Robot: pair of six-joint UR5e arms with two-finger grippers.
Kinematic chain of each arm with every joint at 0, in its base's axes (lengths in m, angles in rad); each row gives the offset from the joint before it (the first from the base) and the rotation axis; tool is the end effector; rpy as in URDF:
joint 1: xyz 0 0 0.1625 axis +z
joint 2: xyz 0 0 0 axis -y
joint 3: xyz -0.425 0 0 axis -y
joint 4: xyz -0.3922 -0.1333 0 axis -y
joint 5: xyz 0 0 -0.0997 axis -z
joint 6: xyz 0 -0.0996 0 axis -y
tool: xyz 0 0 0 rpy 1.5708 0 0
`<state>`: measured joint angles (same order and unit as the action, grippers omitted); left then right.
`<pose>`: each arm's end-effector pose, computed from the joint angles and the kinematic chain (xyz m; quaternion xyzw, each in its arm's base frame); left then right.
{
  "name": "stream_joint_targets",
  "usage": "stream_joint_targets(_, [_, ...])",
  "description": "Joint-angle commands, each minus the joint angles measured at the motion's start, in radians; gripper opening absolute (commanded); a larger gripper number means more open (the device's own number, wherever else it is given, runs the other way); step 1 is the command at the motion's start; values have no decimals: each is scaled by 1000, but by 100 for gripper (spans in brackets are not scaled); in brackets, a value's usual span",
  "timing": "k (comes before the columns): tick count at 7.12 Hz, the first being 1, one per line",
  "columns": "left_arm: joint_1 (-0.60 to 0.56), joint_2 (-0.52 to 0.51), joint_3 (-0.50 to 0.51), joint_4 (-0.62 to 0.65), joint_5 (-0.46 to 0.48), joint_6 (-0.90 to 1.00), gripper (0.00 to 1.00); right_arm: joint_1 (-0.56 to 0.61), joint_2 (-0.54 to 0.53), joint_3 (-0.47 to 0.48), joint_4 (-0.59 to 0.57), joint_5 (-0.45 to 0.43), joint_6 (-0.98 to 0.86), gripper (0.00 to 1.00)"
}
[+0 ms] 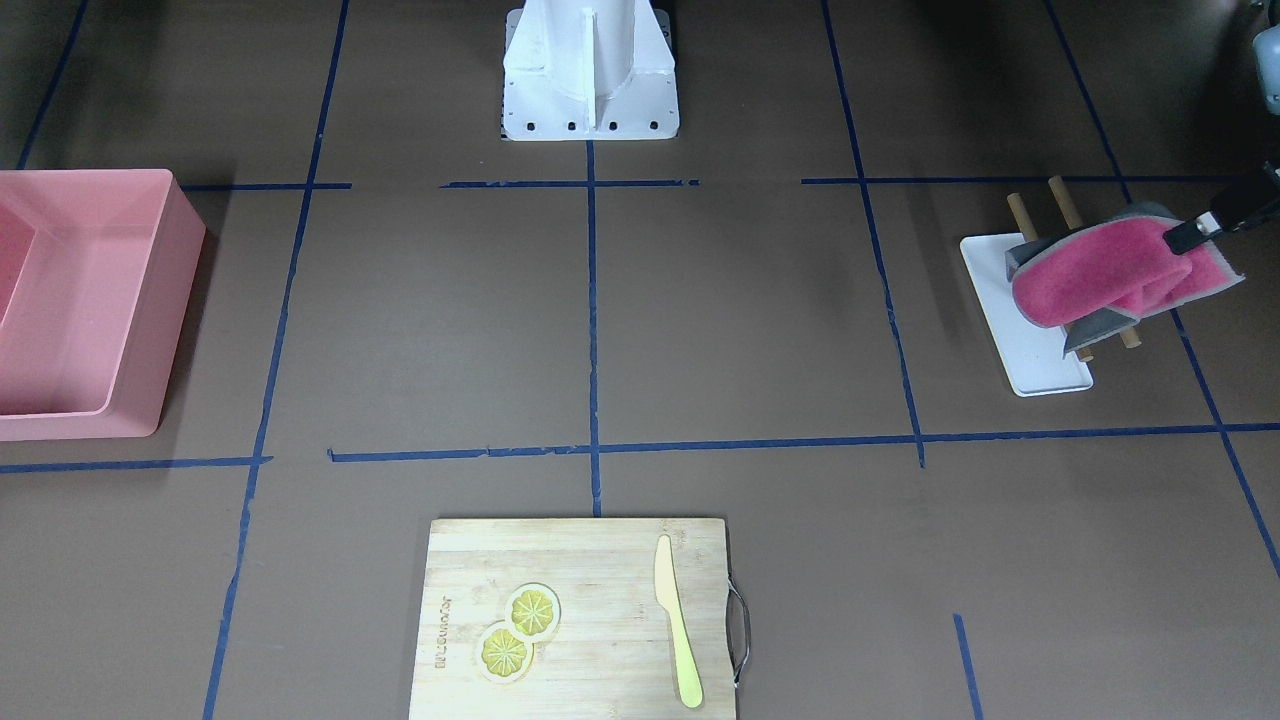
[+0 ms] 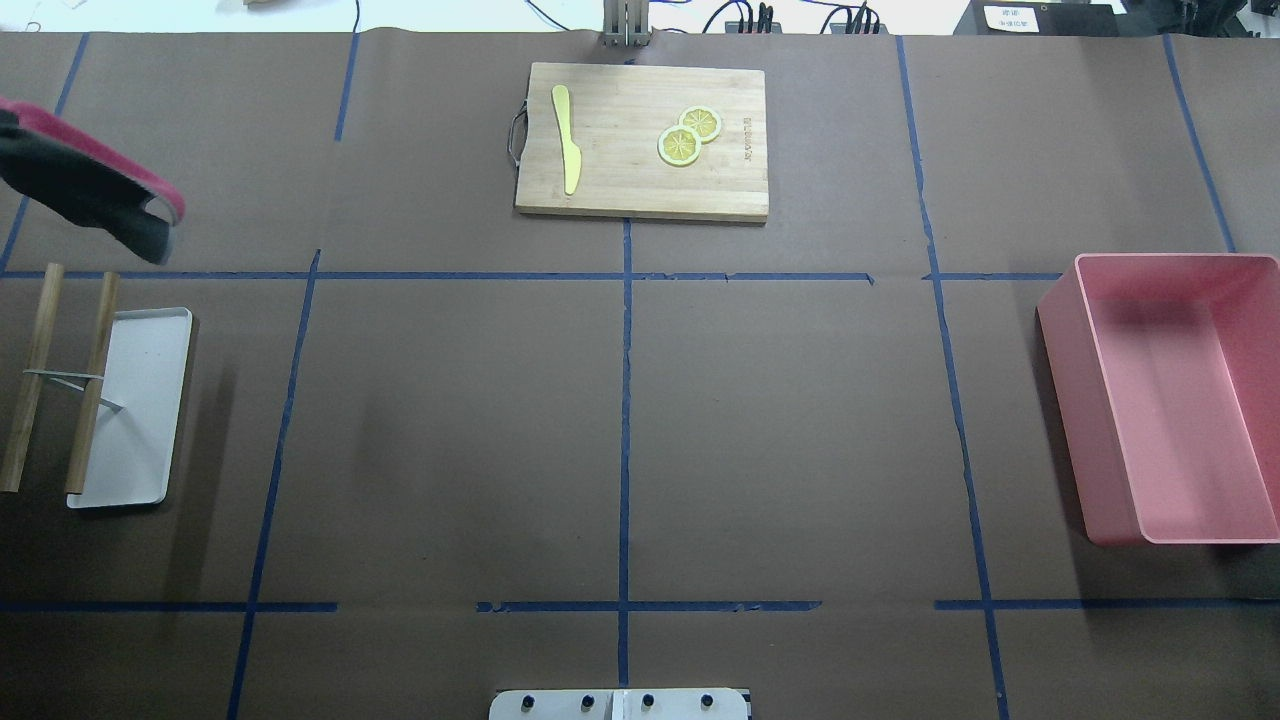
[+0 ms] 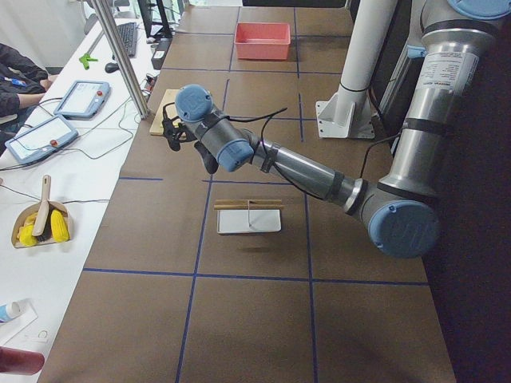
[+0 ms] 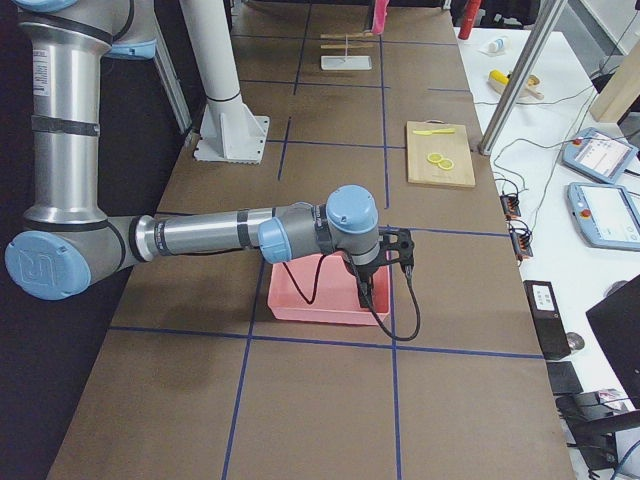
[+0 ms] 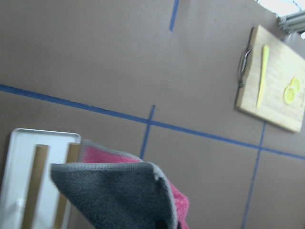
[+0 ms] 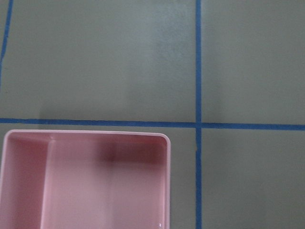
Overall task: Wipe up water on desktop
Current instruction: 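Lift the cloth off the tray toward the table center with the left gripper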
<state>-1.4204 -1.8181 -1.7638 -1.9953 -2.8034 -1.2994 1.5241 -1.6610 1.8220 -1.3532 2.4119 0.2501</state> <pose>0.0433 -0.5484 0.3530 -0.0920 0.6196 -0.1993 0.7536 0.0372 -0.4683 0.5477 0.1106 -0.4220 0.0146 0.8997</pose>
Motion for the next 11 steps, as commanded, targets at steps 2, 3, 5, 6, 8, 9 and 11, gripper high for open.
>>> stream_joint_targets(2, [113, -136, 9, -2, 62, -347, 1, -204, 35, 22, 378, -2, 427, 100])
stream_joint_targets(3, [153, -173, 4, -10, 121, -430, 1, -255, 73, 25, 444, -4, 559, 100])
stream_joint_targets(5, [338, -208, -37, -66, 407, -510, 1, -375, 194, 42, 471, -92, 734, 100])
stream_joint_targets(6, [422, -211, -37, -138, 520, -575, 1, -436, 204, 81, 471, -170, 756, 100])
stream_joint_targets(8, [554, -278, -29, -195, 702, -715, 2, -569, 249, 120, 470, -290, 758, 99])
stream_joint_targets(9, [590, -315, -23, -242, 790, -779, 2, -616, 298, 120, 471, -306, 749, 99])
stream_joint_targets(11, [591, -348, 12, -264, 797, -791, 2, -814, 427, 119, 468, -452, 698, 99])
